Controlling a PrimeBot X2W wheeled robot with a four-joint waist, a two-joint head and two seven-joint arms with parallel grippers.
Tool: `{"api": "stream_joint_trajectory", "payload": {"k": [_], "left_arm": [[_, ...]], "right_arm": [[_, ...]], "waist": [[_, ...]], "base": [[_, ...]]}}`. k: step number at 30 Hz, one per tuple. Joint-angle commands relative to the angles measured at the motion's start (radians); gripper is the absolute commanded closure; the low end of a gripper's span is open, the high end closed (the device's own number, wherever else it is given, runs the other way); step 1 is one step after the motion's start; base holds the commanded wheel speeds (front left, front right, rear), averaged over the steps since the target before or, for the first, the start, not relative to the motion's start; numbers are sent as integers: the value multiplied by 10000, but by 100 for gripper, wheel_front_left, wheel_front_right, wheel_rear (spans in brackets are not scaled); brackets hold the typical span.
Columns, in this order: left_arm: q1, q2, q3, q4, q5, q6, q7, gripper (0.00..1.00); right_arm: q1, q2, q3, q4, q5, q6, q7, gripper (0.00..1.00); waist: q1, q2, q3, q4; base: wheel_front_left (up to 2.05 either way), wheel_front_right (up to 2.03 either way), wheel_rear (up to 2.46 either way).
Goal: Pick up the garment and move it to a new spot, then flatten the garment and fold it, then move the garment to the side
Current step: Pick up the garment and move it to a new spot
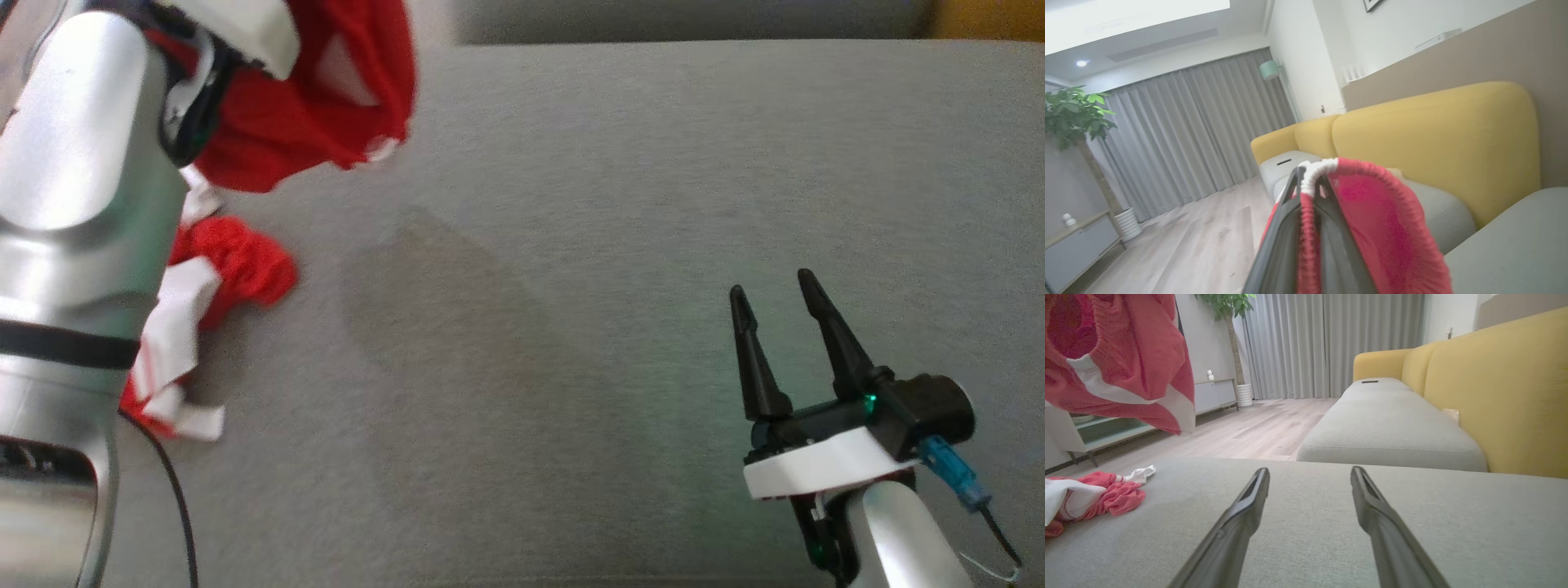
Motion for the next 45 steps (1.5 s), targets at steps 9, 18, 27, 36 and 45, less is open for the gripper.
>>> {"api": "stream_joint_trajectory", "payload": {"k": [9,18,27,36,45], "left_arm": [[-997,-35,-799,-1167,-1312,17,301,100],[-143,-1009,-1369,-106,-1852,83,-56,100],[1848,-1976,-720,716,-1803,339,-345,100],[3458,-2299,550,-896,-462,657,-348,0],[6780,-2328,2119,-2735,18,1459,-349,0]], "right_arm": [[-182,61,405,-402,510,73,-53,0],[-571,61,499,-532,737,73,-53,0],[-945,62,633,-598,768,73,-53,0],[-721,62,480,-408,627,73,-53,0],[386,62,310,-47,397,73,-53,0]], "waist": [[3,0,-349,-2596],[3,0,653,-3550],[3,0,1665,-3679],[3,0,987,-2979],[3,0,-949,-1627]], "base": [[0,0,0],[0,0,0],[0,0,0],[0,0,0],[0,0,0]]}}
